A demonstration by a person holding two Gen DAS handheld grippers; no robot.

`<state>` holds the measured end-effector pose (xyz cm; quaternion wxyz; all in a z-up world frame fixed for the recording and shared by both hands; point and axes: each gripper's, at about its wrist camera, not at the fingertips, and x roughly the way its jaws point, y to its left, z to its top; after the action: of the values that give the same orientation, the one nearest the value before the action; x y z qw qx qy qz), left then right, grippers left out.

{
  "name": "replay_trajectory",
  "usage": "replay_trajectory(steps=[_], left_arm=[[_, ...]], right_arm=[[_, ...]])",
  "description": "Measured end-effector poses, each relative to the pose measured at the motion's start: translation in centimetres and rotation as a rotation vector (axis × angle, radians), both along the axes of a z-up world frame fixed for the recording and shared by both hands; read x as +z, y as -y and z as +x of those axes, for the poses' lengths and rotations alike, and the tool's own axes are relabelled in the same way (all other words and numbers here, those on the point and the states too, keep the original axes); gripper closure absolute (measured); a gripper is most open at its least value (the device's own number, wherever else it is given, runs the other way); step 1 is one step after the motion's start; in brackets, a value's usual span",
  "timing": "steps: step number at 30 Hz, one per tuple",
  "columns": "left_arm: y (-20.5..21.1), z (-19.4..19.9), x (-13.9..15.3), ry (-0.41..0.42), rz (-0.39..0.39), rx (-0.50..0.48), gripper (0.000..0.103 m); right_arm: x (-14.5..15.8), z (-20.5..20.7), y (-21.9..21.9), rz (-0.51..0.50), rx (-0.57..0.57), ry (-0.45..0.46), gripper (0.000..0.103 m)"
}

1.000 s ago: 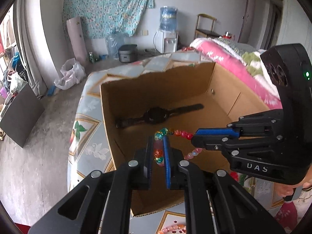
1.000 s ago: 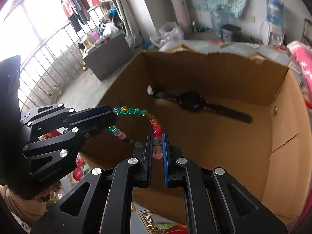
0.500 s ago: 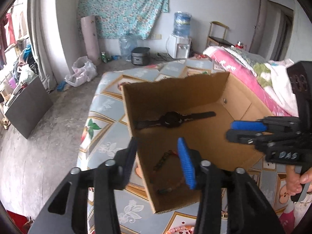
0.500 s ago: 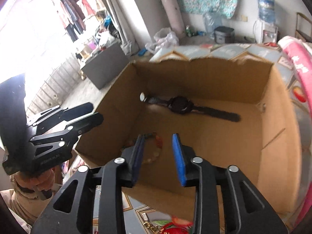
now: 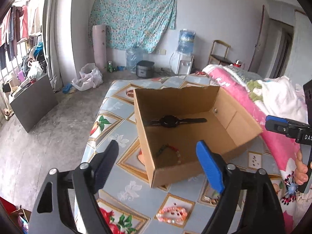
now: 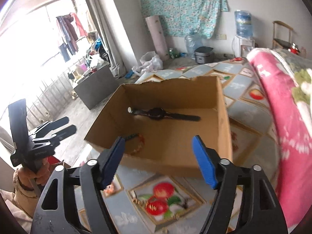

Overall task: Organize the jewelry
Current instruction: 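Open both grippers to drop the bracelet in the box and withdraw, then move both grippers away from the box toward the small gold ring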

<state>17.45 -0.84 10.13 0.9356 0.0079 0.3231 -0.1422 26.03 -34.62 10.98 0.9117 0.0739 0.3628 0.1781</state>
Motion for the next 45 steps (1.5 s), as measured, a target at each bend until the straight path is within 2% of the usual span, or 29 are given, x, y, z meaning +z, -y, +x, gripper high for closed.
replay_trajectory(steps=[5,9,11,13,15,17,19,22,23,26,29,37,43,45], left_arm=[[-1.0,-3.7,-1.0,0.009,0.005,-0.012,0.014],[-1.6,-4.2,-2.6,-0.035,-0.051,-0.028,0.014],[-1.7,-3.3,-3.1,-0.057,-0.127,-0.048,0.014],[-2.3,-1.7,-3.6,-0.103,-0.241,-0.056,0.014],[-2.8,0.0,-4.0,-0.142,-0.373,-0.057,0.014],[-2.6,1.9,-4.6,-0.192,-0.438,-0.035,0.014],[-1.9,3.5,-5.3,-0.24,-0.462,-0.035,0.014],[-0.5,4.7,-6.4,-0.294,-0.476,-0.036,0.014],[-0.2,4.7,-6.3,-0.285,-0.462,-0.023,0.014],[0.0,4.2,-6.2,-0.277,-0.449,-0.011,0.014],[-0.5,3.7,-6.3,-0.279,-0.468,0.006,0.014],[-1.0,1.5,-6.5,-0.269,-0.457,0.002,0.014],[-0.6,0.4,-6.5,-0.238,-0.41,-0.006,0.014],[-0.8,0.1,-6.5,-0.233,-0.414,-0.006,0.014]], right_arm=[[-0.4,-3.9,2.1,-0.001,-0.051,0.024,0.024],[-1.1,-4.9,3.9,0.016,-0.094,0.05,0.024],[-1.4,-3.6,5.6,0.093,-0.119,0.036,0.023],[-2.0,-1.8,7.4,0.166,-0.154,0.009,0.023],[-3.3,1.1,8.9,0.235,-0.198,-0.055,0.023],[-5.1,4.3,9.8,0.304,-0.198,-0.143,0.023],[-6.7,6.2,9.7,0.322,-0.209,-0.225,0.023],[-8.1,7.7,8.0,0.335,-0.14,-0.302,0.023],[-8.2,7.8,7.2,0.335,-0.114,-0.318,0.023],[-7.6,7.0,5.6,0.221,-0.124,-0.294,0.023],[-7.6,6.3,5.0,0.187,-0.126,-0.304,0.023],[-7.8,3.7,5.2,0.23,-0.118,-0.331,0.023],[-7.8,3.4,4.8,0.223,-0.13,-0.297,0.023],[-7.7,2.9,5.2,0.254,-0.141,-0.284,0.023]])
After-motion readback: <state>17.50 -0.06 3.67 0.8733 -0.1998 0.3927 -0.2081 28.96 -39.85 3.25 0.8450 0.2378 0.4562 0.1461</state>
